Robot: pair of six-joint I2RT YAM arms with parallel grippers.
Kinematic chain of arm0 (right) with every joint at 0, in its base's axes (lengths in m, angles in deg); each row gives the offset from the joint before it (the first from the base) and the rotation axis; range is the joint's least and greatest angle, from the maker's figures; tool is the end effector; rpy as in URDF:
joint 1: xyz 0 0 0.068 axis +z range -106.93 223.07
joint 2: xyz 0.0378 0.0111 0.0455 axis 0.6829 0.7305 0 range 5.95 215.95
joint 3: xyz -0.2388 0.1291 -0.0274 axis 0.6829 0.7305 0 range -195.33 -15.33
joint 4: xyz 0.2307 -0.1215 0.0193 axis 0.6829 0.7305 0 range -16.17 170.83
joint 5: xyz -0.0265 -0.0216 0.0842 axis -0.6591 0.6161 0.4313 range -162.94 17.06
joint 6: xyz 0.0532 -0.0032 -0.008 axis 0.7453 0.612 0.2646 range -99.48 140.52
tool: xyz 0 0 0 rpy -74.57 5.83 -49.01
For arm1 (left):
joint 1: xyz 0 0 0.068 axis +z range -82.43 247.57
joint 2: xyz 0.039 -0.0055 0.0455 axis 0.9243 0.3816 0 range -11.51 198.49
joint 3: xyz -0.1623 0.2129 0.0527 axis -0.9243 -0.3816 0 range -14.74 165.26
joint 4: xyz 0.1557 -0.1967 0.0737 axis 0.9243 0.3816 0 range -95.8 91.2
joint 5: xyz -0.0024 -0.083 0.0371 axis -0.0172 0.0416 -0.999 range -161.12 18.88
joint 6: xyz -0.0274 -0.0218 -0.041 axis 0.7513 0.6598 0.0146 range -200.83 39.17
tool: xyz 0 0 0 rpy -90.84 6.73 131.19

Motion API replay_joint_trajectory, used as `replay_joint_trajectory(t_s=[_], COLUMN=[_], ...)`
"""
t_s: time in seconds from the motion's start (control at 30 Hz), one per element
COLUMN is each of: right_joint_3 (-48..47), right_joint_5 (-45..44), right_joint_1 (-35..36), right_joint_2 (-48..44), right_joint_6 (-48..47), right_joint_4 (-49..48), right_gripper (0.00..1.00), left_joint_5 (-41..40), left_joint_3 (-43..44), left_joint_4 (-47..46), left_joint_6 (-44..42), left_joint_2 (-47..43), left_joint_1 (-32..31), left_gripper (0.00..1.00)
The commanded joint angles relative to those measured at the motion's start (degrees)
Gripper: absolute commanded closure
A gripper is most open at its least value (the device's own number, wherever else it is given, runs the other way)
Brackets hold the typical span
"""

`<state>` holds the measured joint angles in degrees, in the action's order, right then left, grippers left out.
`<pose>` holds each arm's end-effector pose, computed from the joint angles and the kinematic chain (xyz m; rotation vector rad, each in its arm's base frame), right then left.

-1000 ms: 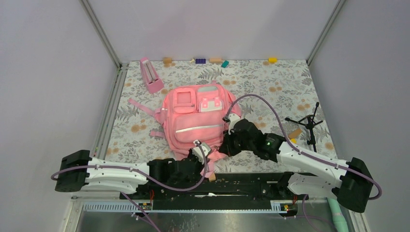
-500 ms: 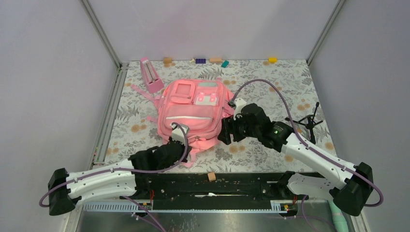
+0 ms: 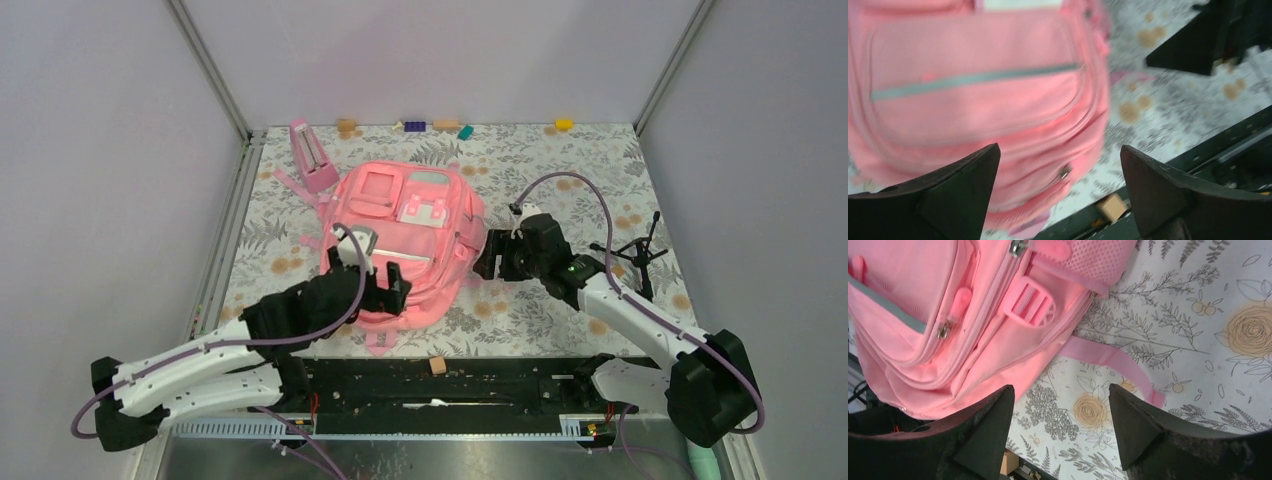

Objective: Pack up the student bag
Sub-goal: Zip the student bag at the center of the board.

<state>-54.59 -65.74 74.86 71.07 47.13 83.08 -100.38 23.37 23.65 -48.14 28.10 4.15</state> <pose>0.2059 0.1328 0.2373 -0.1765 2.2623 0.6991 0.0842 -0.1291 0.2813 0.2513 2.0594 -0.5063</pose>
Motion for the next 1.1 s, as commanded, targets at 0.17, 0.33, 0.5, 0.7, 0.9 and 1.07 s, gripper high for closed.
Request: replay_joint_trajectory(t_s=[0.17, 0.33, 0.5, 0.7, 0.9, 1.07], right_joint_3=[0.30, 3.76, 4.67, 5.72, 6.37, 7.32], right_joint_5=[-0.13, -1.92, -1.05, 0.92, 2.51, 4.12], right_joint_1=[-4.80, -7.71, -8.47, -8.85, -8.87, -8.85], right_joint_2=[-2.43, -8.78, -9.12, -9.05, -8.84, -8.52], right_joint_6=[3.33, 3.14, 2.63, 4.59, 5.12, 6.84], right_joint_4=[-6.73, -5.12, -4.31, -5.29, -6.45, -8.12], right_gripper=[0.23, 0.19, 0.18, 0.20, 0.20, 0.23], left_joint_5=[5.75, 4.54, -1.14, -10.14, -12.76, -11.99], left_joint_3=[22.92, 28.35, 31.51, 34.26, 32.69, 31.28], left_joint_4=[-6.23, -9.29, -8.71, -4.95, -5.57, -3.67], left_joint_6=[-13.80, -18.25, -21.60, -22.22, -22.59, -21.88], left_joint_2=[31.95, 46.04, 54.03, 61.37, 61.60, 62.20], left_joint_1=[0.15, 0.11, 0.21, -0.44, -0.92, -0.83], left_gripper=[0.01, 0.01, 0.01, 0.01, 0.01, 0.31])
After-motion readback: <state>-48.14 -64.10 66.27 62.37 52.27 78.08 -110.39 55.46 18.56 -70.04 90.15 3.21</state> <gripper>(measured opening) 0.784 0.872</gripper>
